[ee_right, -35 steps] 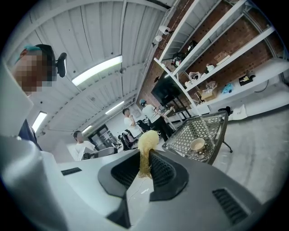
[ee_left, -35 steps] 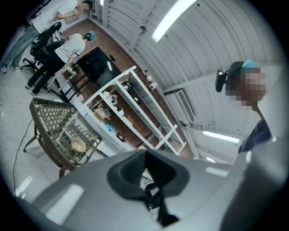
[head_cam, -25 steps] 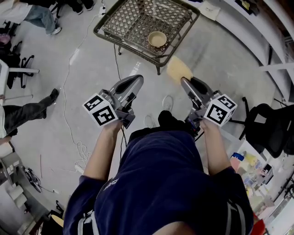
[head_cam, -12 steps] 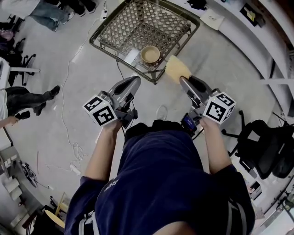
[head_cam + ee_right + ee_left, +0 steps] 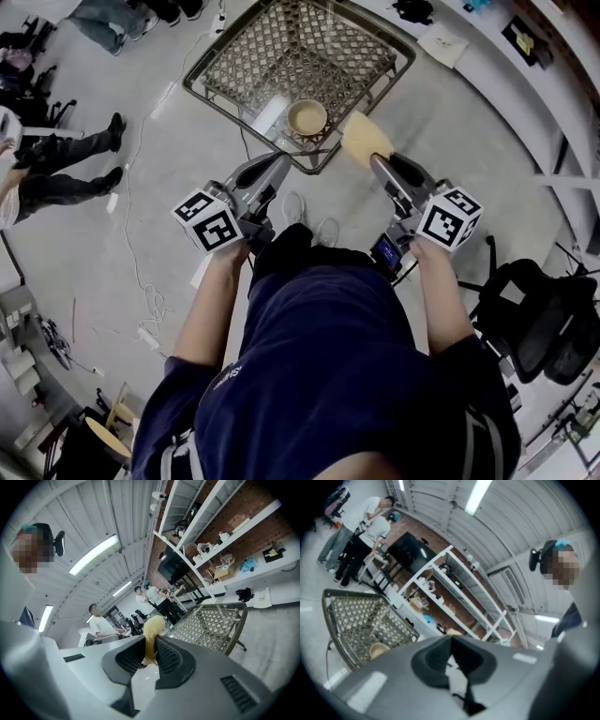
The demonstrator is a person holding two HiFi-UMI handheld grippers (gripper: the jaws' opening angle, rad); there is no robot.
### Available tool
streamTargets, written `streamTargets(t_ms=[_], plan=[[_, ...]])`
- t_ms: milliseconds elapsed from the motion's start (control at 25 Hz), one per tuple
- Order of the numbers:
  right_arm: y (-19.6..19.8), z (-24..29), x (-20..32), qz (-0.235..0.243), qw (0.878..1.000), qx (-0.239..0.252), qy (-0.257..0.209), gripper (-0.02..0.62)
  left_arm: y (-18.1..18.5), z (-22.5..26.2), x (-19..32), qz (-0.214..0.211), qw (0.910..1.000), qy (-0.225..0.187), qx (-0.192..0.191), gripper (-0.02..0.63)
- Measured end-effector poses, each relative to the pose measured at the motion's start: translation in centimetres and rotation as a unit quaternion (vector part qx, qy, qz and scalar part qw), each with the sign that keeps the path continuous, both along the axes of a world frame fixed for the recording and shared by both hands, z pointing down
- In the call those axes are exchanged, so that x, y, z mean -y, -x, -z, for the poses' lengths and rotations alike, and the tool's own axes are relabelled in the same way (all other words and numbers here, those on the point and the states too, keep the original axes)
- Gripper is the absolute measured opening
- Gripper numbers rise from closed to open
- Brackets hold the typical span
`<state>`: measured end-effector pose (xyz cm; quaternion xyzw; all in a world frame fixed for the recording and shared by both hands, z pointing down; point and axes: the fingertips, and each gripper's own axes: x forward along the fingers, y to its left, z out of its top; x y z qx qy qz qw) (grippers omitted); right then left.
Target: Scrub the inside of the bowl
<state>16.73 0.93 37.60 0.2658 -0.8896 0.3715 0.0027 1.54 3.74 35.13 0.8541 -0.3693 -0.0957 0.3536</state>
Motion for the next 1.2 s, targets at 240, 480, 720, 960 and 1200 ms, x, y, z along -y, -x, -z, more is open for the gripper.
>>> streamTargets(t_ms=[240,480,720,960,1200], plan=[[0.9,-0.8,1.5,-0.002,1.0,-0.009,0.002,0.054,1.5,-1.5,1.8,0.003,0.9998,0.012,-0.017,0.003],[2.3,-1.8,4.0,-0.01,1.0,-0.026,0.01,0.054,2.9,-4.0,5.0,-0.005,0.9996,0.027,-0.005,0.003],[4.4,-3.9,7.3,-0.019,0.998,-0.051,0.028,0.054,5.3,-7.5,9.4,-0.02,0.9982,0.053,0.021,0.003],[5.8,-6.8,10.5,-0.038,0.995,-0.082,0.048,0.054,6.3,-12.8,13.4,-0.074,0.9911,0.086,0.07,0.008],[6.6,-8.5,11.6,-0.054,0.992,-0.095,0.063,0.054,6.0,-18.3,16.2,-0.139,0.9743,0.115,0.135,0.037]])
